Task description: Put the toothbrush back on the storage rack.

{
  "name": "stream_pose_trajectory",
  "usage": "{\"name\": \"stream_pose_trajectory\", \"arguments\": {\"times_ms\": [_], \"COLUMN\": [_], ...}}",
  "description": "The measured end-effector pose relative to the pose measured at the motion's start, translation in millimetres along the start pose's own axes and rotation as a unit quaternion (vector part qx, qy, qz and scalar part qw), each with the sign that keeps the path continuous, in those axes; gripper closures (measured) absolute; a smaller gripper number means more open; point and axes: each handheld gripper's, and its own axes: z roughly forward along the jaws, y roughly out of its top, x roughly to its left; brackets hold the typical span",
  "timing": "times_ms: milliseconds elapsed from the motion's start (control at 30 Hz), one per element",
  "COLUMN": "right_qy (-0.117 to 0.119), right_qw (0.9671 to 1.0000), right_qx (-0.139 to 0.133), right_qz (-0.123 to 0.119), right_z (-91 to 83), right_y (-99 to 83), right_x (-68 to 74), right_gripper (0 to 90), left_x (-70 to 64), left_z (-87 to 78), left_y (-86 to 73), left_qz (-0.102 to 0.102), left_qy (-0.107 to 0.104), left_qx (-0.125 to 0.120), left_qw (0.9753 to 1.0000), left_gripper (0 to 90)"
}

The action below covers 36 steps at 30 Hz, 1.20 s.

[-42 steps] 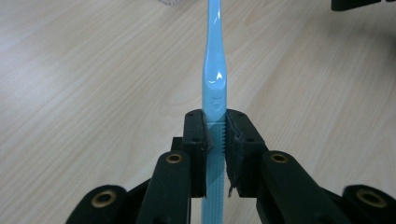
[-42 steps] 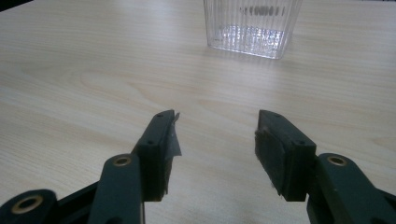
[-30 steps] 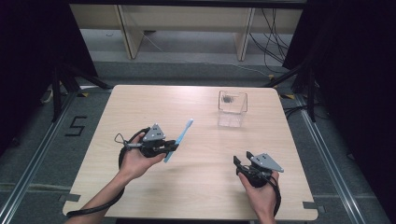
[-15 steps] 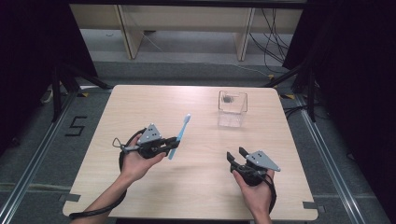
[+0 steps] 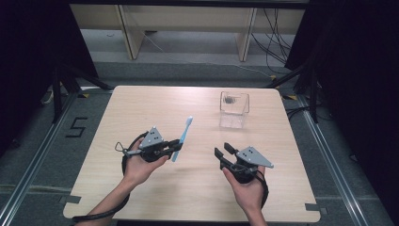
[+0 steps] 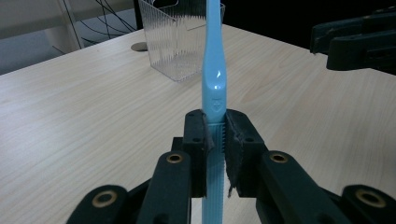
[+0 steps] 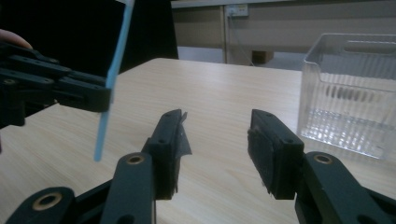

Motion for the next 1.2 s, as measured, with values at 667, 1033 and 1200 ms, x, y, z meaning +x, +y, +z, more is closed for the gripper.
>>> {"name": "stream_pose_trajectory", "arguments": {"times_ms": [667,1033,1200], "right_qy": [0.071,0.086,0.091], "right_qw": [0.9964,0.9946,0.9936], "right_qx": [-0.036,-0.041,-0.04], "right_qz": [0.029,0.042,0.053], "right_z": [26.0,39.0,41.4], "right_y": [27.3,33.8,34.6], "right_x": [25.4,30.2,30.9], "right_gripper": [64.6,66.1,66.9], "left_x": [-11.6,-21.9,-25.7], "left_z": [7.6,13.3,13.7], "left_y": [1.8,0.8,0.9], "left_qz": [0.003,0.009,0.01], "left_qy": [-0.008,-0.022,-0.023], "left_qx": [-0.021,-0.027,-0.033], "left_qw": [0.9997,0.9994,0.9991], "left_gripper": [78.9,78.9,78.9]}}
